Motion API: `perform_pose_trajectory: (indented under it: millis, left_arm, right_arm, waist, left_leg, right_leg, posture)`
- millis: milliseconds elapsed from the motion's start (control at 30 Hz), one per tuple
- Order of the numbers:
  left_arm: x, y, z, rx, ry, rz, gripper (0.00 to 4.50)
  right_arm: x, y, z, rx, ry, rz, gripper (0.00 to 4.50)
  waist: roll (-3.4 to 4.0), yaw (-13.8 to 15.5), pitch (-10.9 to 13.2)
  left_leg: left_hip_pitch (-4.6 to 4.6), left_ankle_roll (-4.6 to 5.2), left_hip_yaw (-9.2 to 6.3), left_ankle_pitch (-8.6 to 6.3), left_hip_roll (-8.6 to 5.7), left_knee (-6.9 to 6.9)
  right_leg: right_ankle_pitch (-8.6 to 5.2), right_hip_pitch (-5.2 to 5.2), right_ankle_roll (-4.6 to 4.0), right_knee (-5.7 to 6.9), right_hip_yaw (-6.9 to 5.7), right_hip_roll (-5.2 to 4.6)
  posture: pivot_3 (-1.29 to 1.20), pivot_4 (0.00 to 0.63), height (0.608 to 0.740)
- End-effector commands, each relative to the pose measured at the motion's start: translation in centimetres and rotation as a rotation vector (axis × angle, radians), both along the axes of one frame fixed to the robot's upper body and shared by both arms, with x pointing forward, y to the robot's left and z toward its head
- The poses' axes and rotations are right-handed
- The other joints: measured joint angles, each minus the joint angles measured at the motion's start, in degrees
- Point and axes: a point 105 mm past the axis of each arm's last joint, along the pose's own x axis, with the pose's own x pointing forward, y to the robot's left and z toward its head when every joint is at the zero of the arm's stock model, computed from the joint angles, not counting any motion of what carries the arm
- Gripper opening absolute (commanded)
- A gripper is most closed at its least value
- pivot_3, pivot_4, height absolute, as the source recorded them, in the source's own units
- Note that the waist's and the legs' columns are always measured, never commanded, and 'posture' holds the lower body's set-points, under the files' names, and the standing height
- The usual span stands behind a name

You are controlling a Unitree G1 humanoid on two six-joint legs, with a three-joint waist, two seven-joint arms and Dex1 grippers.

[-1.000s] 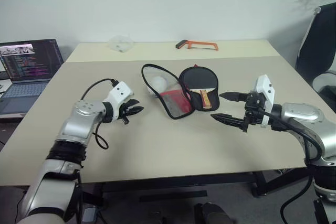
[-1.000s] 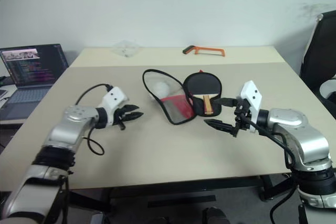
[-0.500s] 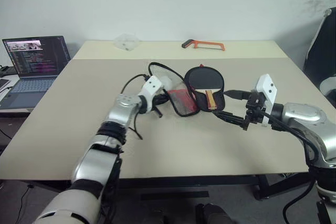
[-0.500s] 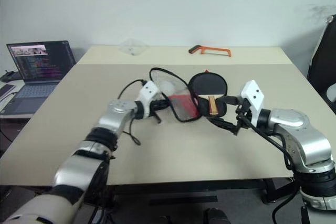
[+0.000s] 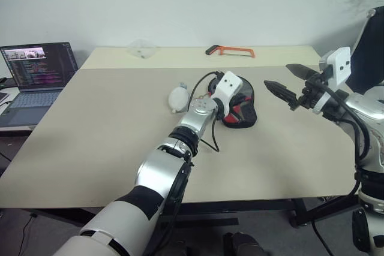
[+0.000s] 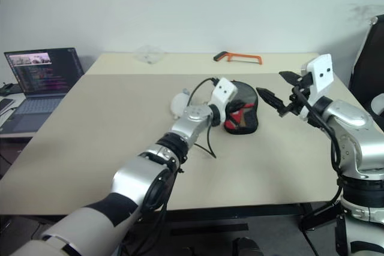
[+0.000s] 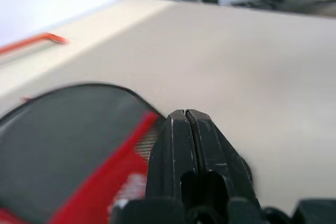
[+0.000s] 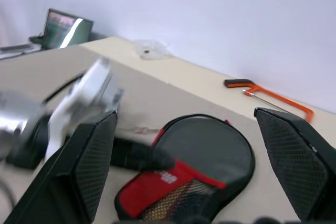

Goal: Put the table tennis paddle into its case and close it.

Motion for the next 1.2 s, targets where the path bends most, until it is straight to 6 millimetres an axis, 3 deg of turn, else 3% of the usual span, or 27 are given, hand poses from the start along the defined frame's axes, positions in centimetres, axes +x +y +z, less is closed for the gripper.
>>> perform_pose_trajectory:
  millis: [33,133,233,300,400,567,600,733,900,1200]
  left_arm:
    - [1.1,3.1,0.7,0.009,-0.047,0.058,0.04]
    - [1.5,7.7,2.0,-0.018,-0.053,0.044,0.04]
    - [0.8,11.2,3.9,-0.074,-0.047,-0.005,0.59]
    - [-0.2,13.3,5.0,-0.089,-0.053,-0.042,1.27]
    - [-2.3,16.0,5.9,-0.094,-0.039,-0.082,2.4]
    - [-6.6,19.0,6.1,-0.017,0.03,-0.131,4.27]
    - [-7.3,19.6,5.8,0.005,0.048,-0.129,4.45]
    - [-9.6,21.5,4.2,0.101,0.101,-0.098,4.45]
    - [-12.0,22.4,2.7,0.173,0.161,-0.107,4.45]
    - [-13.2,22.4,2.0,0.186,0.184,-0.085,4.45]
  right_arm:
    - [0.7,-0.4,0.4,0.05,0.011,-0.06,4.5]
    - [2.3,-0.7,-1.7,0.177,0.139,-0.123,4.5]
    - [3.7,-0.8,-4.1,0.368,0.295,-0.152,4.5]
    - [4.7,-1.0,-5.4,0.513,0.382,-0.174,4.5]
    - [5.9,-1.1,-7.1,0.59,0.466,-0.203,4.5]
    - [7.4,-1.5,-8.4,0.76,0.581,-0.203,4.5]
    - [7.6,-1.2,-8.7,0.77,0.607,-0.193,4.5]
    - [8.1,-0.1,-10.1,0.809,0.699,-0.162,4.5]
    - [8.5,1.0,-12.5,0.808,0.8,-0.184,4.5]
    - [8.8,5.1,-12.8,0.786,0.859,-0.088,4.5]
  waist:
    - [0.0,-0.3,0.0]
    - [0.0,-1.36,0.0]
    - [0.01,-1.48,0.0]
    - [0.03,-1.27,-0.01]
    - [0.03,-1.12,-0.02]
    - [0.03,-0.99,-0.01]
    - [0.03,-1.09,-0.01]
    - [0.03,-1.35,-0.02]
    - [0.03,-1.51,-0.02]
    - [0.03,-1.75,-0.02]
  left_leg:
    - [0.01,0.0,0.04,0.0,0.04,0.0]
    - [0.04,0.01,0.11,0.02,0.1,0.02]
    - [0.09,0.0,0.16,0.03,0.2,0.01]
    - [0.12,0.0,0.1,0.03,0.17,0.02]
    - [-0.07,-0.01,0.17,0.03,0.02,0.05]
    - [-0.15,-0.01,-0.02,0.02,0.04,0.03]
    - [-0.12,-0.01,-0.03,0.02,0.04,0.03]
    - [0.01,0.0,0.02,0.02,0.06,0.03]
    - [0.1,-0.01,0.07,0.03,0.08,0.04]
    - [0.1,-0.01,0.07,0.03,0.09,0.04]
  right_leg:
    - [0.0,-0.01,0.0,0.0,0.06,0.01]
    - [0.04,-0.01,-0.06,0.05,0.13,0.06]
    - [0.09,-0.03,-0.13,0.1,0.17,0.05]
    - [0.1,-0.15,-0.14,0.15,0.17,0.03]
    - [0.11,-0.47,-0.11,0.74,0.27,-0.15]
    - [0.09,-0.46,-0.11,0.63,0.23,-0.19]
    - [0.09,-0.44,-0.12,0.65,0.24,-0.19]
    - [0.07,-0.39,-0.16,0.71,0.27,-0.15]
    - [0.02,-0.4,-0.22,0.7,0.27,-0.04]
    - [0.02,-0.4,-0.22,0.68,0.26,-0.03]
  posture:
    - [0.0,0.15,0.74]
    - [0.0,0.15,0.74]
    - [0.0,0.15,0.74]
    - [0.0,0.15,0.74]
    - [0.0,0.15,0.74]
    - [0.0,0.15,0.74]
    - [0.0,0.15,0.74]
    - [0.0,0.15,0.74]
    - [0.0,0.15,0.74]
    - [0.0,0.15,0.74]
